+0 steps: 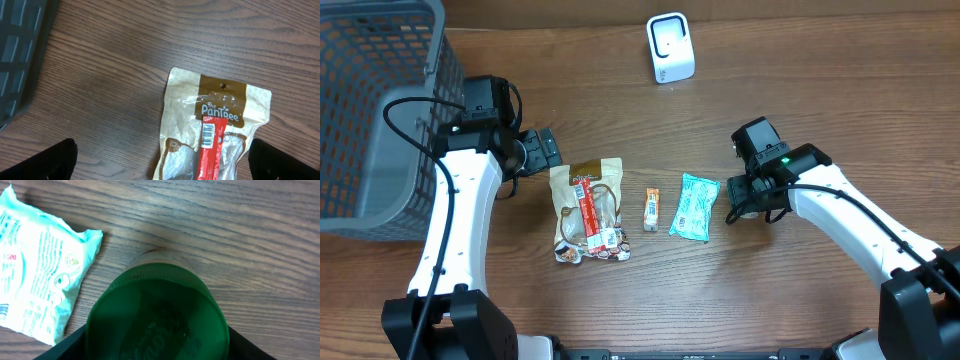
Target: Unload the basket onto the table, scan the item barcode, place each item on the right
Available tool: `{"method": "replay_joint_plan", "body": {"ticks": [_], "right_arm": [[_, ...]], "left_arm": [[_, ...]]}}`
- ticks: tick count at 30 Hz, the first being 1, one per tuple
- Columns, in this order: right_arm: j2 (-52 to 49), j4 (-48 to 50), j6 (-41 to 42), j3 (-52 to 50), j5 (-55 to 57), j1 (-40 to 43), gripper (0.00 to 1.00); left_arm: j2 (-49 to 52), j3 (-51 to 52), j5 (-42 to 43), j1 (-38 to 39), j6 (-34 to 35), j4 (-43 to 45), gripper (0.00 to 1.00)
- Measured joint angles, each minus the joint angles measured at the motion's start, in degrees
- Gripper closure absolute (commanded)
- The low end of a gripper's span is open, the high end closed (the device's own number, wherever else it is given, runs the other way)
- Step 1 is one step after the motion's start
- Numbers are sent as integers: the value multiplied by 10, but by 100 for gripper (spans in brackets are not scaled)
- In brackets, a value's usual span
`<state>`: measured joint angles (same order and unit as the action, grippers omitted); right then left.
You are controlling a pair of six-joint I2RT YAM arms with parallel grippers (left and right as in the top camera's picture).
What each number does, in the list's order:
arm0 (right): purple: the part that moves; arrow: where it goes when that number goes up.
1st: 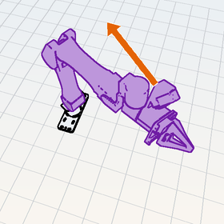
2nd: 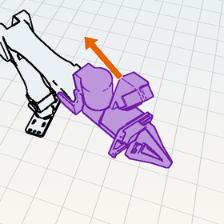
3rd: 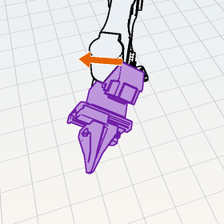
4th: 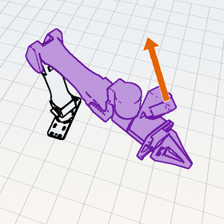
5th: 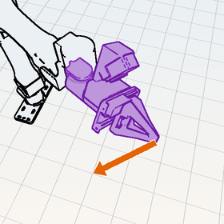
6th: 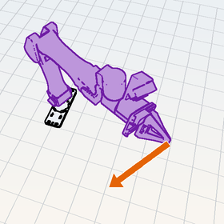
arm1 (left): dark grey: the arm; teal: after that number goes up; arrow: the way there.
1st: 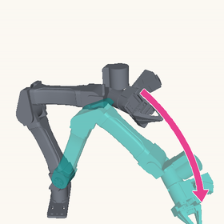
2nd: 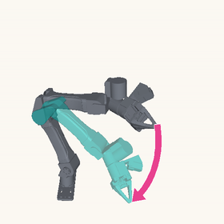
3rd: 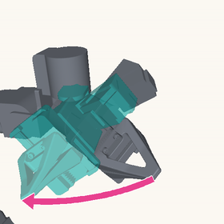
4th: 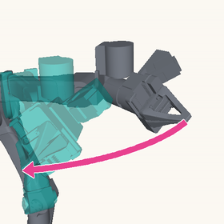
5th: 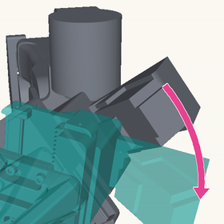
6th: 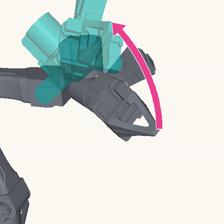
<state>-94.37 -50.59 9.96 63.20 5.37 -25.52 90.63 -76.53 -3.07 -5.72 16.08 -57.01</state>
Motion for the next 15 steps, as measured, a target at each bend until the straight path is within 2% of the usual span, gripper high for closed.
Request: {"method": "replay_joint_plan", "body": {"ticks": [4, 9, 15], "right_arm": [[0, -4, -3, 0, 8, 0, 15], [0, -2, 65, 0, 11, 0, 15], [0, 7, 107, 0, 10, 0, 12]], "left_arm": [[0, 0, 0, 0, 0, 0, 0], [0, 0, 0, 0, 0, 0, 0], [0, 0, 0, 0, 0, 0, 0]]}}
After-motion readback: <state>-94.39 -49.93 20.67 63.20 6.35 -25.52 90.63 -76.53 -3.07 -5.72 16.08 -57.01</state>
